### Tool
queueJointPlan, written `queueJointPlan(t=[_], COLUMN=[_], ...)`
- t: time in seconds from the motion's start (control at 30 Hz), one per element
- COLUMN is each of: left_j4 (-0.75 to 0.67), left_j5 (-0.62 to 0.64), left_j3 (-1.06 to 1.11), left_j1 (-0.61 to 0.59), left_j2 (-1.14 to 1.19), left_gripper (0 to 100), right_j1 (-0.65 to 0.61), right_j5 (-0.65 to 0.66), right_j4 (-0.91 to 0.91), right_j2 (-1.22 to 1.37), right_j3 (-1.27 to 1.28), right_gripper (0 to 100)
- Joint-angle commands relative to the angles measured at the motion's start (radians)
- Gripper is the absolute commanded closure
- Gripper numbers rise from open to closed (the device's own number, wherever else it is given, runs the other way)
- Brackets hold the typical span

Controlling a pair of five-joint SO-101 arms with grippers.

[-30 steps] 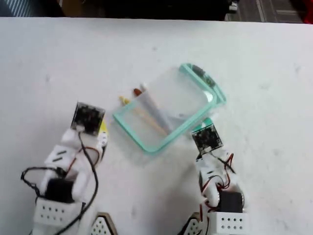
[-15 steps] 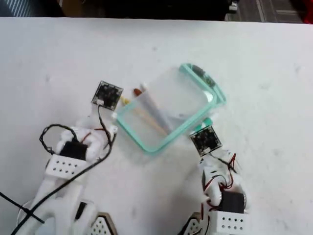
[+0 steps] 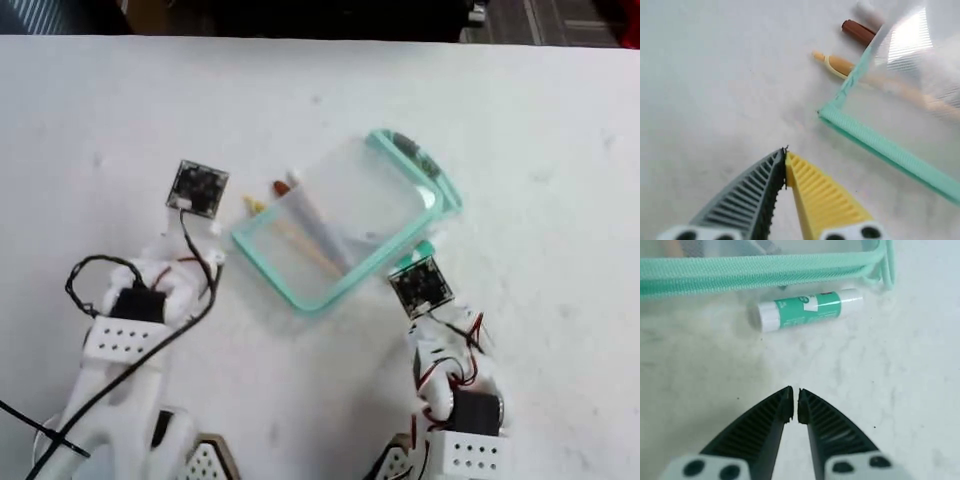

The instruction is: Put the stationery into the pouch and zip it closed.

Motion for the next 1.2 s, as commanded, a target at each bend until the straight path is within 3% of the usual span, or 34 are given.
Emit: queueJointPlan(t=[0.0,0.53,0.9,1.17], left_j4=[-0.029,-0.049,-0.077,-0.077], left_j5=[0.008,0.060,0.058,0.058], left_j3=[-0.023,-0.011,0.011,0.011], left_j1=[-0.016,-0.031,-0.031,-0.031], left_j2=[0.004,0.008,0.004,0.004], left_gripper=[98,98,98,98], right_j1=[0.007,0.002,0.002,0.002], right_j5=[0.011,0.012,0.014,0.049], right_j4=[0.027,-0.002,0.081,0.113], right_j2=[-0.004,-0.007,-0.002,-0.001], right_j3=[0.009,0.005,-0.258,-0.295], right_gripper=[97.8,97.8,97.8,97.8])
